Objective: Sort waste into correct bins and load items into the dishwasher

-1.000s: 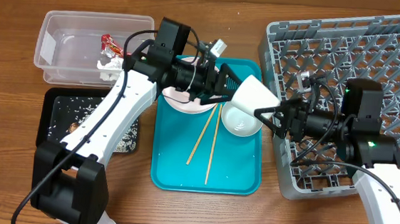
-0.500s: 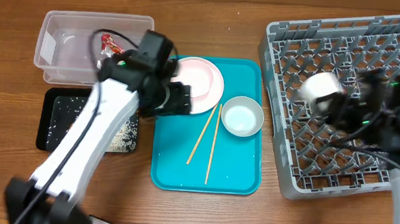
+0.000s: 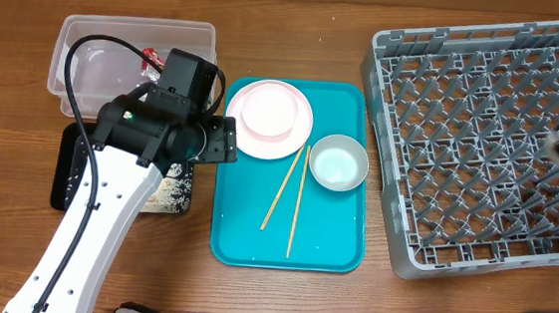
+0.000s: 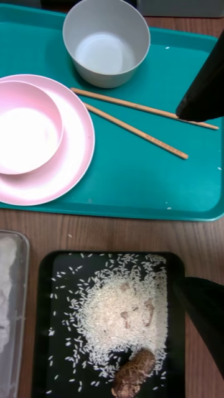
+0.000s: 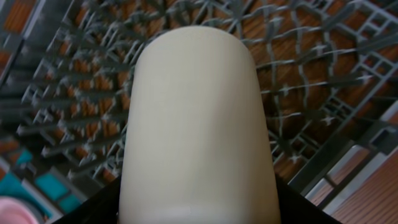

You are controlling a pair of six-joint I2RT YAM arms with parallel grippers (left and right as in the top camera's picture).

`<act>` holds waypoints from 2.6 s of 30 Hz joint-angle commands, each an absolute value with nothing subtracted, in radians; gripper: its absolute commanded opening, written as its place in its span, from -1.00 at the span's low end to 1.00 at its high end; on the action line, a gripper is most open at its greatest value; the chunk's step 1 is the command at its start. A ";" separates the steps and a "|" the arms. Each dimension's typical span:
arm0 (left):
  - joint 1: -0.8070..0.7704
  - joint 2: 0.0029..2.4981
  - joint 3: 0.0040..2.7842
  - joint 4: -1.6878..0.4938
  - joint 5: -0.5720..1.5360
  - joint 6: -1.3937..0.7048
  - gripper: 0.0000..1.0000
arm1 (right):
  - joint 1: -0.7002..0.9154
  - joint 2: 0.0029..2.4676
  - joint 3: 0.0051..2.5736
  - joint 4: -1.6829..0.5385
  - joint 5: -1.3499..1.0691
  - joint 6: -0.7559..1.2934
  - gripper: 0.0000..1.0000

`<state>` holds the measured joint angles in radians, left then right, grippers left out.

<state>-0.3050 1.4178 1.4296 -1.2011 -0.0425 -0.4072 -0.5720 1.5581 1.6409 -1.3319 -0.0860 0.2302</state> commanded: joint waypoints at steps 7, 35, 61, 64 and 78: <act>-0.302 1.415 1.442 -1.200 -0.059 -0.381 0.65 | -0.717 1.761 1.796 -1.335 -0.042 0.339 -0.92; -0.286 1.416 1.442 -1.208 -0.109 -0.408 1.00 | -0.810 1.924 1.794 -1.394 -0.146 0.346 0.86; 0.043 1.415 1.442 -1.221 -0.111 -0.419 0.99 | -0.138 1.782 1.851 -1.480 -0.268 0.096 0.80; 0.043 1.415 1.442 -1.221 -0.111 -0.419 0.99 | -0.004 1.783 1.838 -1.469 -0.196 0.097 0.80; 0.043 1.416 1.442 -1.222 -0.111 -0.419 0.99 | 0.325 1.794 1.564 -1.261 -0.118 0.165 0.78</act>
<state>0.0376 1.4178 1.4296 -1.2232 -0.1093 -0.4007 0.2985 1.8038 1.6131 -1.2922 -0.1780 0.1333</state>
